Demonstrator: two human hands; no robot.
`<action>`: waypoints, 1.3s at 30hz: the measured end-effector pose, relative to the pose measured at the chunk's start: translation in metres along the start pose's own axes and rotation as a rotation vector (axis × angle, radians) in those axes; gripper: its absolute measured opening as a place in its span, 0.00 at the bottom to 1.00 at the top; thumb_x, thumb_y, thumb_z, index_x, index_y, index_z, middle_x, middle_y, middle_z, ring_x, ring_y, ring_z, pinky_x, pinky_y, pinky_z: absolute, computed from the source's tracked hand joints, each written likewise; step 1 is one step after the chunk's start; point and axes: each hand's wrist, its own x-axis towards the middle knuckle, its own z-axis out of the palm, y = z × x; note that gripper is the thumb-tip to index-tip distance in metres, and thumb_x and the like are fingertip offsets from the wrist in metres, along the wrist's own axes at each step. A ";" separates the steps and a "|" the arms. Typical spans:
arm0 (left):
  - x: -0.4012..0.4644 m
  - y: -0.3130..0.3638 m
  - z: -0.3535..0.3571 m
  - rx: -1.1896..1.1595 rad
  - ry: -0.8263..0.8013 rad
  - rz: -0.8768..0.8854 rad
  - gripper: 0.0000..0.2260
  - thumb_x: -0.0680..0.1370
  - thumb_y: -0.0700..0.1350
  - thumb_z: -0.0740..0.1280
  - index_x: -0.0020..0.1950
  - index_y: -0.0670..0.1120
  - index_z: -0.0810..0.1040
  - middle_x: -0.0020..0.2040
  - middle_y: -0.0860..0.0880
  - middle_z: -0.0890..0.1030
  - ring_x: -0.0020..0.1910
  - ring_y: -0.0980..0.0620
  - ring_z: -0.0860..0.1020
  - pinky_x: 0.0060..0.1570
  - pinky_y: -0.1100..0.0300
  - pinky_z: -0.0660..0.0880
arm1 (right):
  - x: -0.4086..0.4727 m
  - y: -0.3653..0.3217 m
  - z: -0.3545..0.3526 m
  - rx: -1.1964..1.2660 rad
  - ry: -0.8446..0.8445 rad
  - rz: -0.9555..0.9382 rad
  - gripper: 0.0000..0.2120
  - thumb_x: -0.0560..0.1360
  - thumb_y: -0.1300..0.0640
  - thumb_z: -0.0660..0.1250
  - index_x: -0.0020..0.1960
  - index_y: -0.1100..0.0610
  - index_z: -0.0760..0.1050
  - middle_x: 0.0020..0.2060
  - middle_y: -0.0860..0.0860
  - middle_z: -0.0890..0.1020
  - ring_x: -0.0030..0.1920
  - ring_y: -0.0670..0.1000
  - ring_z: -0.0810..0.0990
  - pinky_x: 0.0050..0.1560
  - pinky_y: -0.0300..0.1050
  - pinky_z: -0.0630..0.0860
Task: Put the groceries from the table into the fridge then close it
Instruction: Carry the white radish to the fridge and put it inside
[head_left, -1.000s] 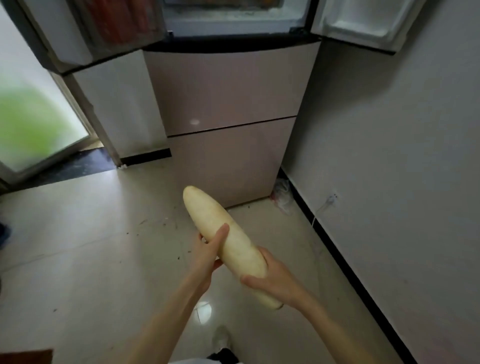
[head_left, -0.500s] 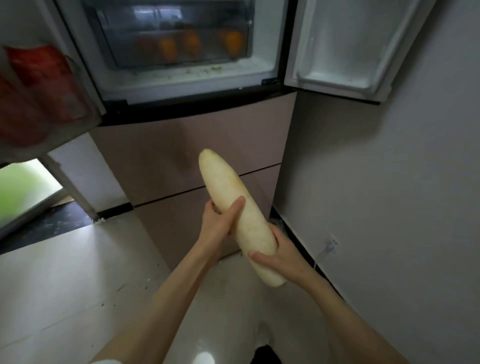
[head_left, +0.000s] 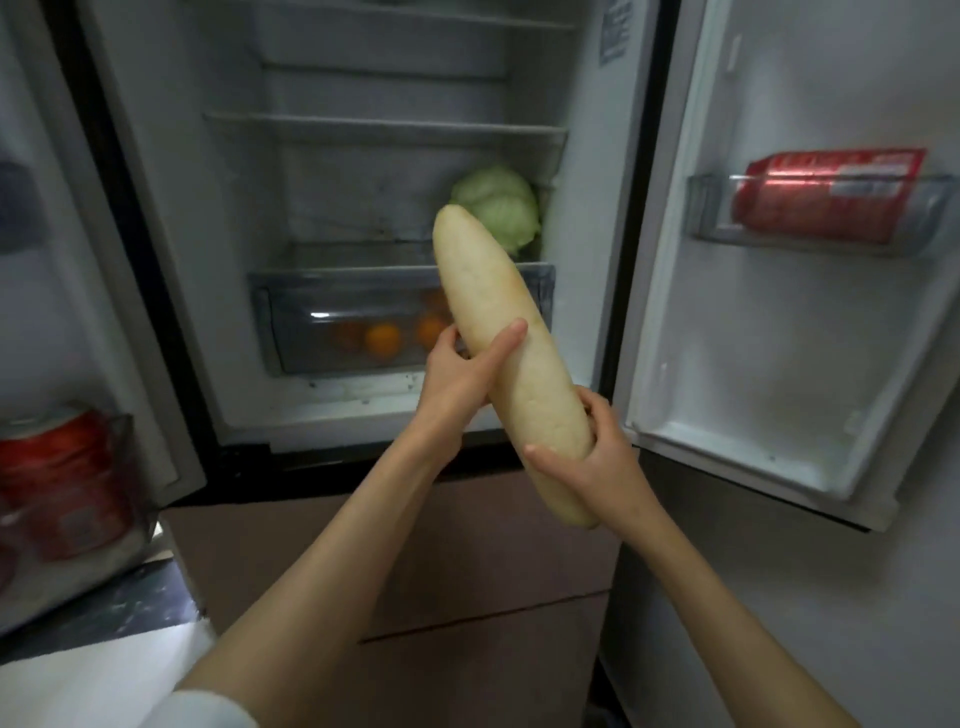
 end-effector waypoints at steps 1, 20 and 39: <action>0.019 0.011 0.000 0.005 0.005 0.014 0.29 0.70 0.56 0.71 0.65 0.47 0.65 0.58 0.50 0.76 0.54 0.52 0.78 0.48 0.55 0.79 | 0.020 -0.006 0.000 0.001 0.021 -0.023 0.34 0.67 0.50 0.74 0.67 0.46 0.59 0.54 0.45 0.69 0.48 0.43 0.73 0.41 0.36 0.72; 0.308 0.057 -0.076 0.002 0.107 0.022 0.21 0.73 0.45 0.71 0.58 0.31 0.73 0.52 0.39 0.79 0.49 0.44 0.80 0.42 0.56 0.79 | 0.322 -0.064 0.087 0.346 -0.083 0.140 0.23 0.67 0.50 0.74 0.57 0.61 0.75 0.44 0.56 0.83 0.40 0.53 0.83 0.35 0.43 0.79; 0.410 0.018 -0.104 0.224 0.066 -0.104 0.14 0.78 0.42 0.64 0.57 0.32 0.73 0.41 0.42 0.77 0.34 0.52 0.76 0.27 0.64 0.76 | 0.415 -0.064 0.132 -0.101 -0.120 0.148 0.21 0.70 0.51 0.67 0.58 0.62 0.73 0.45 0.54 0.77 0.43 0.52 0.76 0.35 0.39 0.69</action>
